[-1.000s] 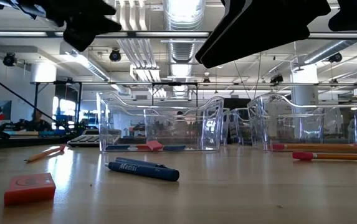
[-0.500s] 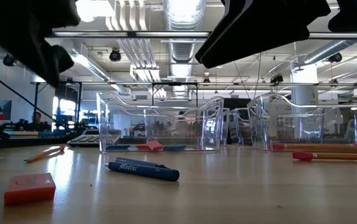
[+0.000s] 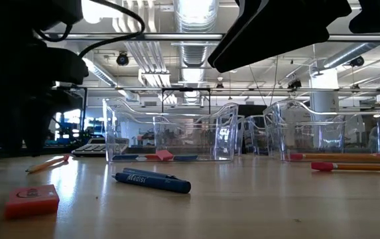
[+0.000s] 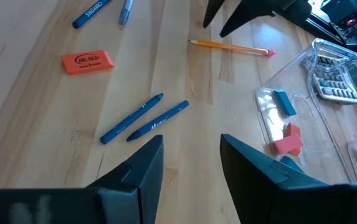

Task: Sort crayons/erasers/pens/pencils in bins
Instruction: Put the orange pencil into the bottom right transparent bin

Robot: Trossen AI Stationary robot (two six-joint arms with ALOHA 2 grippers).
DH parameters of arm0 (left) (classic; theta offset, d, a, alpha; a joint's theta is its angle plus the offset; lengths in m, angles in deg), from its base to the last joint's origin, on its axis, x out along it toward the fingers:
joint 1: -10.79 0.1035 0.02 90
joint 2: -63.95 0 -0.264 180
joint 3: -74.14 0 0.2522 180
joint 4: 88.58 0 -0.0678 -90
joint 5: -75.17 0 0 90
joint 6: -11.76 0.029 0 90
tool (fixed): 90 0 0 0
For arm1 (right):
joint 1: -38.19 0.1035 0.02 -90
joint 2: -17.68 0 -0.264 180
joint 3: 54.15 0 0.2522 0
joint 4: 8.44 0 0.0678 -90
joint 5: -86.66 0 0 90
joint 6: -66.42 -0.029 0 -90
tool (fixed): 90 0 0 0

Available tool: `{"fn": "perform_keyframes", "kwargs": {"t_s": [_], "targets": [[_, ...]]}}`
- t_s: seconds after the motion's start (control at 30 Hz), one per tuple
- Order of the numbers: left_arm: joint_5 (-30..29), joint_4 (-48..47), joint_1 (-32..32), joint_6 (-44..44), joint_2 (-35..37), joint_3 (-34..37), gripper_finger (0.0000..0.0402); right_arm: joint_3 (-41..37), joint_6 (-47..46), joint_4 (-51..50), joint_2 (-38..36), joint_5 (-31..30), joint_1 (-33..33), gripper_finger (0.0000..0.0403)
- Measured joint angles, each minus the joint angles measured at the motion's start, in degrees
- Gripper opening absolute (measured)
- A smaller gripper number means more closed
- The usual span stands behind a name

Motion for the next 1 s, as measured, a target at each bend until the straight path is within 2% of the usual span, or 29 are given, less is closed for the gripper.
{"fn": "perform_keyframes", "kwargs": {"t_s": [0.27, 0.5, 1.0], "targets": [[-1.4, -2.1, 0.0, 8.0, -1.3, -4.7, 0.0136, 0.0, -0.2, 0.0, 0.0, 0.0, 0.0, 0.015], [-3.1, -5.2, 0.1, 20.3, -1.6, -5.7, 0.0136, 0.0, -0.8, 0.0, 0.0, 0.0, 0.0, 0.015], [-2.6, -5.1, 2.5, 25.3, -10.4, -6.3, 0.0136, 0.0, -1.5, 0.0, 0.0, 0.0, -0.4, 0.015]]}}
